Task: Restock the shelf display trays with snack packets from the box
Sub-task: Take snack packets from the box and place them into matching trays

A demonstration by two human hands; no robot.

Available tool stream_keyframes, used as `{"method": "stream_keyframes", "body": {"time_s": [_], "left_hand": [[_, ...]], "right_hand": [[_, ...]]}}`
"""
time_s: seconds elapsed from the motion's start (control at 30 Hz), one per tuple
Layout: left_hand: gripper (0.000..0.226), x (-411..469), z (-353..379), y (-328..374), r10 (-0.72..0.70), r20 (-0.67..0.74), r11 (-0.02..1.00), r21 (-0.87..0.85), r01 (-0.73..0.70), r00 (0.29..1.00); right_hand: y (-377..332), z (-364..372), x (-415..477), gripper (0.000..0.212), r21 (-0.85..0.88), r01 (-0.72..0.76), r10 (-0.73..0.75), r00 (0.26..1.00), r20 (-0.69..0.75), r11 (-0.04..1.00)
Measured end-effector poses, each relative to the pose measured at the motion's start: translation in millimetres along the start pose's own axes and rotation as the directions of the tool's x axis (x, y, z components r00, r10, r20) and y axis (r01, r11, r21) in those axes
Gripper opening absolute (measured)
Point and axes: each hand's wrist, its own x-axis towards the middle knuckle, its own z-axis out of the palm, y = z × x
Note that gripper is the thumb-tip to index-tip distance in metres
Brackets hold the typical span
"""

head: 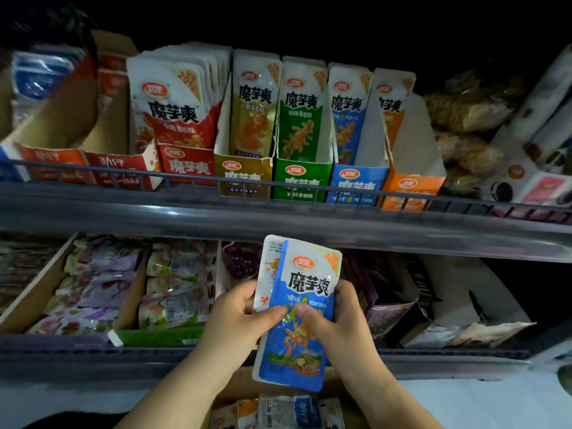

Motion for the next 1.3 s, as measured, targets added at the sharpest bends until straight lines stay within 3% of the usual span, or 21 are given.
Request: {"method": "stream_keyframes", "body": {"time_s": [0.27,0.4,0.57,0.73,0.87,1.0,1.1,1.23,1.3], "left_hand": [[0.024,-2.1,-2.1,12.9,-0.106,0.024,0.969,-0.221,0.109,0.994],[0.025,-4.9,-2.7,18.7,-0.07,0.006,0.971,-0.229,0.069,0.998],[0.025,-6.4,-6.7,34.3,0.003,-0.074,0.986,-0.168,-0.016,0.997],[0.023,4.7,-18.5,58.1,0.064,-0.107,0.987,-0.138,-0.078,0.992],[0.027,18.4,-24.2,75.3,0.124,-0.134,0.979,-0.146,-0.144,0.983],[0.026,24.6,-32.3,70.1,0.101,-0.172,0.977,-0.171,-0.13,0.98],[0.022,24.1,-38.3,68.7,0.091,-0.169,0.976,-0.182,-0.121,0.981],[0.031,25.3,-46.5,70.4,0.124,-0.117,0.978,-0.151,-0.141,0.985],[0.026,27.7,-48.3,70.3,0.099,-0.104,0.984,-0.14,-0.113,0.99]], "right_hand": [[-18.0,-11.7,-3.1,0.026,0.146,0.003,0.011,0.996,-0.089,0.989],[-30.8,-17.1,-3.0,0.004,0.155,0.008,0.013,0.992,-0.128,0.988],[-61.9,-38.1,-3.6,0.029,-0.009,0.032,-0.033,0.985,-0.17,0.999],[-118.5,-65.8,2.2,0.026,-0.13,0.164,-0.18,0.975,-0.128,0.978],[-172.4,-78.0,19.5,0.02,-0.261,0.326,-0.375,0.913,-0.164,0.908],[-213.1,-79.1,46.6,0.024,-0.27,0.434,-0.49,0.849,-0.196,0.859],[-233.0,-72.1,71.1,0.021,-0.413,0.492,-0.597,0.783,-0.176,0.766],[-240.5,-64.1,104.7,0.007,-0.456,0.424,-0.546,0.819,-0.175,0.783],[-238.2,-62.1,115.9,0.013,-0.463,0.382,-0.494,0.857,-0.146,0.8]]}}
